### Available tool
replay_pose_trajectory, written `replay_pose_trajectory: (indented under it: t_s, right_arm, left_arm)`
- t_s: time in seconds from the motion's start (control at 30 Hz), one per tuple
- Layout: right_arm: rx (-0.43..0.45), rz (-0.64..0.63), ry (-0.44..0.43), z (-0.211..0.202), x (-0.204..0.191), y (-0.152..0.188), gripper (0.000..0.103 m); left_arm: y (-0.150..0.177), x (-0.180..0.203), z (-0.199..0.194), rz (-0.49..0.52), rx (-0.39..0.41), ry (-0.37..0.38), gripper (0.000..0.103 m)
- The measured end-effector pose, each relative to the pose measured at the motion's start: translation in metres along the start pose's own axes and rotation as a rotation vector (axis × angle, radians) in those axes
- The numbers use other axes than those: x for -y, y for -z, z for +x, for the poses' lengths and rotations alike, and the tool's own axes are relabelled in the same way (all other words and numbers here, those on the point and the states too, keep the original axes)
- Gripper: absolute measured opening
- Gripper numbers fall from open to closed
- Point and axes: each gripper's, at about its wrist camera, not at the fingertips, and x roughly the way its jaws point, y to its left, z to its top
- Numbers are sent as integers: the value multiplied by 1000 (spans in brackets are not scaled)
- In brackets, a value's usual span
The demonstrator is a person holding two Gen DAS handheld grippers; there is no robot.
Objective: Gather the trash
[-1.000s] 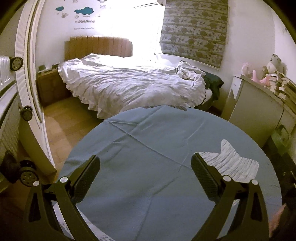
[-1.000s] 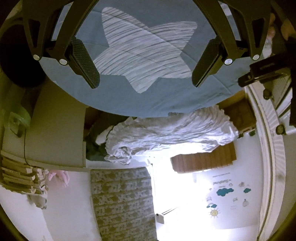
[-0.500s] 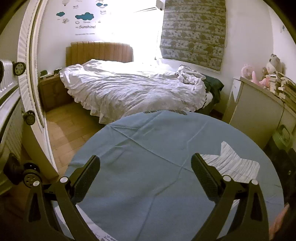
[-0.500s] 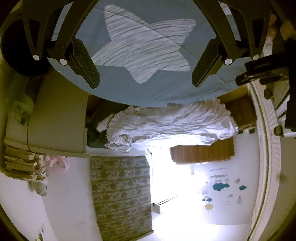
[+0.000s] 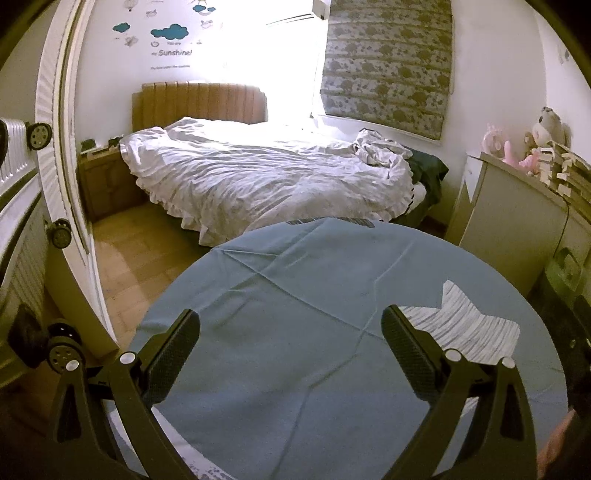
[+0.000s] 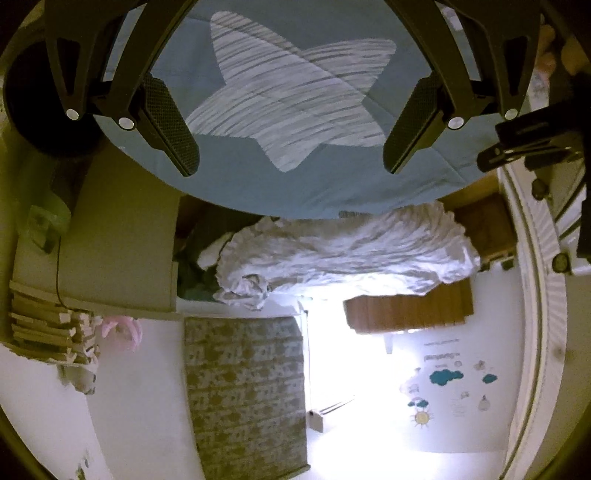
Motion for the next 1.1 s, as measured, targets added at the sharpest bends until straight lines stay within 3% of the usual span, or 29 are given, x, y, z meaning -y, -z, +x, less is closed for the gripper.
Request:
replay_pose_trajectory:
  t_s: [1.1]
  right_arm:
    - [14, 5, -1, 0, -2, -1, 98]
  left_arm:
    - [0, 3, 1, 12, 9, 16, 98]
